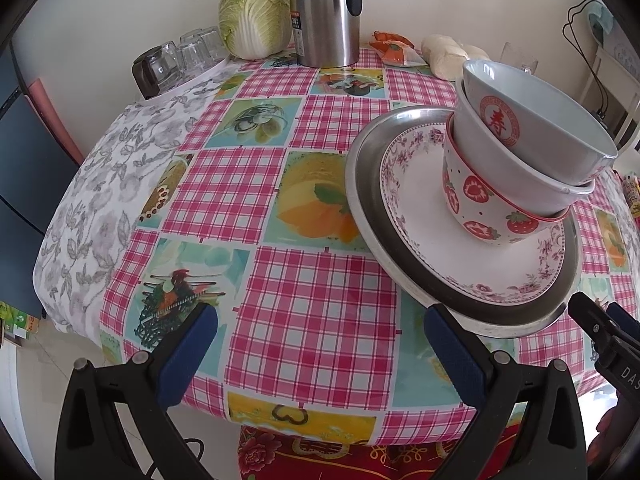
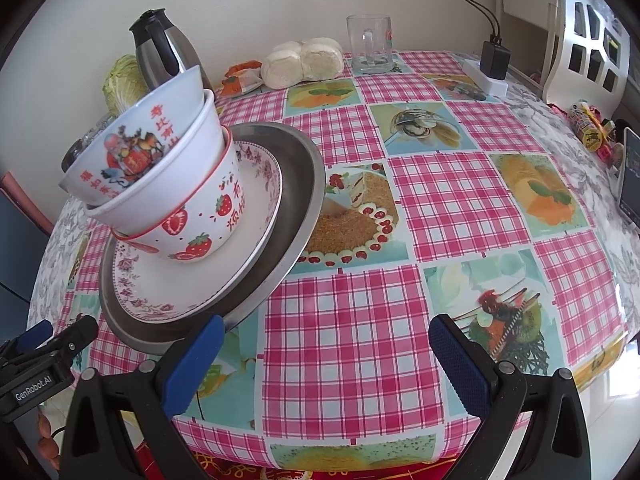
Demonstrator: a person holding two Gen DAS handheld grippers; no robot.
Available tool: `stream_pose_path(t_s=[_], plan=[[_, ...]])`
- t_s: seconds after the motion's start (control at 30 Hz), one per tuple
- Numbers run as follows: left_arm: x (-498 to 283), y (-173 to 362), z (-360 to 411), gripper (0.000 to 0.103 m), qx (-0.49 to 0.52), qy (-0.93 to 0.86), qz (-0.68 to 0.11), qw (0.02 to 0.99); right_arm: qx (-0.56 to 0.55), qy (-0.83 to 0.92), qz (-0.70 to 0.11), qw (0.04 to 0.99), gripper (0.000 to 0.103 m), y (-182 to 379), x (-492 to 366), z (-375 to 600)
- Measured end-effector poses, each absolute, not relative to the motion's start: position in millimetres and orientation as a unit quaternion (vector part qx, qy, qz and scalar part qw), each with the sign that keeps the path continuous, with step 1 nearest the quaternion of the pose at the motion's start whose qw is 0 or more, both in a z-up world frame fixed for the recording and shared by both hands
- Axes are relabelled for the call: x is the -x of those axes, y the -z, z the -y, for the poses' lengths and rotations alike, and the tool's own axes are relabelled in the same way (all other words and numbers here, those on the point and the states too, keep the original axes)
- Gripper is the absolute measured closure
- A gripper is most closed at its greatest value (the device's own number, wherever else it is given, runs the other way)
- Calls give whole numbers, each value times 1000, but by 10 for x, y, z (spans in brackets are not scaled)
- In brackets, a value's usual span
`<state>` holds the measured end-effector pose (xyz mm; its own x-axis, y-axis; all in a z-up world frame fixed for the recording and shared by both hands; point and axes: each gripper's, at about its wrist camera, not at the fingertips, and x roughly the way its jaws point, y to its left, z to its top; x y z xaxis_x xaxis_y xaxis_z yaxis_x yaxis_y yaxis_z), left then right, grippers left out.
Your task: Organize plates and bowls
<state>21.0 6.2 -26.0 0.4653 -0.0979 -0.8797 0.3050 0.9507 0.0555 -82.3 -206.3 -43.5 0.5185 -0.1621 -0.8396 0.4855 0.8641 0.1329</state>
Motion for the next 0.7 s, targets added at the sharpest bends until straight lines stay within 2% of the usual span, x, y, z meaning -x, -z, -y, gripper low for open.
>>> stream_pose_path(t_s=[0.7], plan=[[-239, 287, -83, 0, -98, 113, -511, 846, -182, 190, -454, 851, 0, 449, 830, 2084]])
